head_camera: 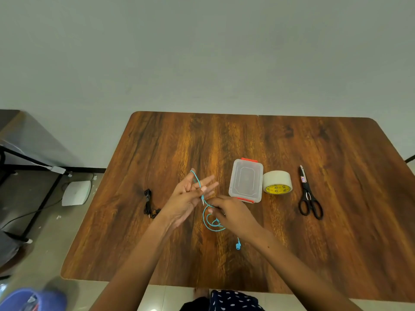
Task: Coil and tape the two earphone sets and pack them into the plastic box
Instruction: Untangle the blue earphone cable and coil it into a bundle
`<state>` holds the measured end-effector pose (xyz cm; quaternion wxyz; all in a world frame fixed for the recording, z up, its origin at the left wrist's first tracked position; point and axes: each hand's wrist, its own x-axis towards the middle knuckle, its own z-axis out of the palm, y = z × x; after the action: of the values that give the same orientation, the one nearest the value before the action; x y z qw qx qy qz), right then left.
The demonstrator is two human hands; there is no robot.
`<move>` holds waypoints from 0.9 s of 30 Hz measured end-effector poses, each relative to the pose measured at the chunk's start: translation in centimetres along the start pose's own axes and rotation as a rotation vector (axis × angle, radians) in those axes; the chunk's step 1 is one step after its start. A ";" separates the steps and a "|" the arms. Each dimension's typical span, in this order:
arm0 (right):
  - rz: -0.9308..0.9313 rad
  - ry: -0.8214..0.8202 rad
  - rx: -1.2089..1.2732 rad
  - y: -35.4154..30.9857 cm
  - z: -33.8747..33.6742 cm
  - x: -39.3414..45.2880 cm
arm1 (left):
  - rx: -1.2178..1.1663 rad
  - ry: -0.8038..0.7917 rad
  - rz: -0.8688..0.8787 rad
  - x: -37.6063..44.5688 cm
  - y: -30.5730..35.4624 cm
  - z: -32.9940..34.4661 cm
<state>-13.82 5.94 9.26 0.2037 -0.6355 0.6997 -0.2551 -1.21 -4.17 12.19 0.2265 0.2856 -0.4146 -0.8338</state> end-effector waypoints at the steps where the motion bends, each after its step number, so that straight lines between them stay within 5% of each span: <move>1: -0.015 0.014 -0.024 -0.1 -0.2 0.1 | 0.041 0.004 -0.006 0.1 -0.2 -0.1; 9: -0.069 -0.099 -0.019 -0.6 -2.5 0.9 | 0.408 -0.188 -0.201 0.5 -0.5 -1.4; 17: -0.147 -0.122 -0.273 0.0 -4.7 1.6 | 0.505 -0.406 -0.332 0.2 0.6 -1.9; 27: -0.125 -0.077 -0.298 0.9 -5.7 2.4 | 0.385 -0.650 -0.443 -0.8 0.5 -1.9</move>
<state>-18.30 4.19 13.30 0.1176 -0.7103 0.6806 -0.1360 0.72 -5.01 11.89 -0.1573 0.1272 -0.5411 -0.8162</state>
